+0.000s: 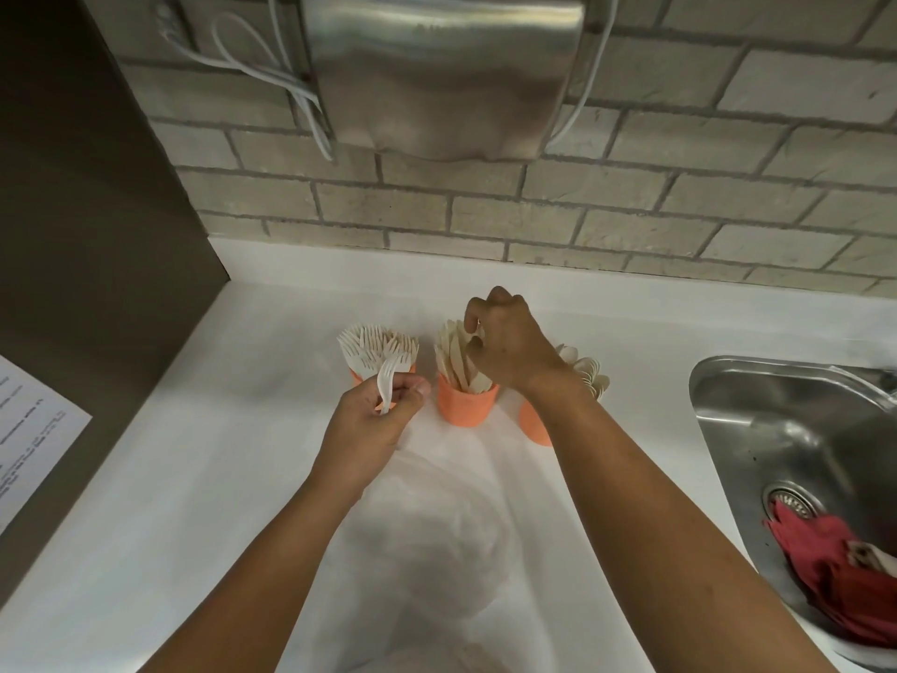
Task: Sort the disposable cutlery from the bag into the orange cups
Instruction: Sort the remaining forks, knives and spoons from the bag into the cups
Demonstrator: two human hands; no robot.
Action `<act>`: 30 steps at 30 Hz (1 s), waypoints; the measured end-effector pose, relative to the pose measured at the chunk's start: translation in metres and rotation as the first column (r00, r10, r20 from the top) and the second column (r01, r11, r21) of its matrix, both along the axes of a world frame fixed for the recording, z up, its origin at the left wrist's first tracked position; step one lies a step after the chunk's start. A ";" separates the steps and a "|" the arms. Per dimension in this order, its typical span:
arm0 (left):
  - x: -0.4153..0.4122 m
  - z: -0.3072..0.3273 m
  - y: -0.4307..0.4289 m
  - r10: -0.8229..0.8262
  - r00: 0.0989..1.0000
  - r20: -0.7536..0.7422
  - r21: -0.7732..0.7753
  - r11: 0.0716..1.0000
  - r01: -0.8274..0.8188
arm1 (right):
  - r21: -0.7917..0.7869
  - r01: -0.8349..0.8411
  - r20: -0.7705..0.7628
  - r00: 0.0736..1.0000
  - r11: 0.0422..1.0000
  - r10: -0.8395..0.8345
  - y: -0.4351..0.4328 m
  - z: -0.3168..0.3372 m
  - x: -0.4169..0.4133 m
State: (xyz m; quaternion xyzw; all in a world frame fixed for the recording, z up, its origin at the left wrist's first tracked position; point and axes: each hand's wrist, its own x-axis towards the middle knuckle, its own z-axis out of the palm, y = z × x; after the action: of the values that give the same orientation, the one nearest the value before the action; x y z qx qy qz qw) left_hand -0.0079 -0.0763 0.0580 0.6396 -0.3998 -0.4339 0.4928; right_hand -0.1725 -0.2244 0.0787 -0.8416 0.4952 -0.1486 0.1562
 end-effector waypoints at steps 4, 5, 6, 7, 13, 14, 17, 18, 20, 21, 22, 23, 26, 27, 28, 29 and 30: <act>-0.002 0.001 0.000 0.021 0.998 -0.057 0.050 0.999 -0.018 | -0.057 0.006 -0.076 0.997 0.998 -0.011 0.007 0.003 -0.002; -0.004 0.002 -0.001 0.028 0.996 -0.089 0.064 0.998 -0.022 | -0.111 0.002 -0.052 0.999 0.994 -0.008 0.010 0.006 -0.001; -0.005 0.003 -0.001 0.026 0.991 -0.128 0.076 0.997 -0.016 | -0.143 -0.010 0.003 1.000 0.990 0.011 0.014 0.010 -0.001; -0.006 0.006 0.000 0.009 0.986 -0.167 0.082 0.997 0.004 | -0.131 -0.034 0.087 0.995 0.991 0.046 0.019 0.014 0.000; -0.009 0.021 0.007 -0.176 0.955 -0.238 0.145 0.966 0.214 | 0.125 -0.389 0.452 0.841 0.913 0.296 0.066 0.034 0.003; -0.010 0.023 0.009 -0.216 0.949 -0.230 0.153 0.955 0.255 | 0.147 -0.412 0.503 0.814 0.899 0.290 0.073 0.034 0.005; -0.014 0.029 0.016 -0.303 0.919 -0.254 0.159 0.924 0.349 | 0.221 -0.395 0.626 0.759 0.892 0.180 0.086 0.030 0.008; -0.014 0.029 0.019 -0.305 0.912 -0.274 0.155 0.922 0.354 | 0.222 -0.366 0.620 0.768 0.904 0.159 0.088 0.028 0.010; -0.012 0.027 0.022 -0.284 0.924 -0.257 0.120 0.939 0.322 | 0.202 -0.295 0.621 0.776 0.934 0.110 0.089 0.028 0.013; -0.010 0.026 0.024 -0.262 0.941 -0.216 0.117 0.949 0.291 | 0.168 -0.243 0.636 0.767 0.955 0.084 0.088 0.030 0.014; -0.007 0.023 0.025 -0.241 0.955 -0.170 0.115 0.958 0.262 | 0.106 -0.179 0.649 0.757 0.978 0.069 0.087 0.034 0.016; -0.003 0.020 0.027 -0.207 0.968 -0.141 0.117 0.968 0.224 | 0.025 -0.114 0.654 0.753 0.993 0.070 0.084 0.037 0.017; 0.010 0.009 0.036 -0.024 0.989 -0.145 0.132 0.990 0.043 | -0.192 -0.015 0.626 0.768 0.981 0.135 0.075 0.046 0.023; 0.015 0.005 0.040 0.019 0.989 -0.145 0.140 0.990 0.001 | -0.235 -0.004 0.620 0.770 0.972 0.153 0.073 0.048 0.026; 0.019 0.001 0.044 0.051 0.989 -0.141 0.149 0.988 -0.029 | -0.265 0.003 0.611 0.774 0.964 0.166 0.072 0.048 0.030; 0.024 -0.003 0.048 0.073 0.987 -0.144 0.158 0.986 -0.050 | -0.289 0.009 0.597 0.783 0.957 0.173 0.071 0.047 0.034; 0.029 -0.007 0.051 0.084 0.986 -0.147 0.165 0.985 -0.059 | -0.307 0.014 0.578 0.797 0.952 0.174 0.071 0.045 0.039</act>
State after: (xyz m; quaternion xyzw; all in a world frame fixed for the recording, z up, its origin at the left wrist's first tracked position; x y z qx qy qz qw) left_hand 0.0206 -0.0249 0.0511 0.6558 -0.3015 -0.4944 0.4844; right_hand -0.1332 -0.1536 0.1232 -0.7855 0.3560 -0.4718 0.1833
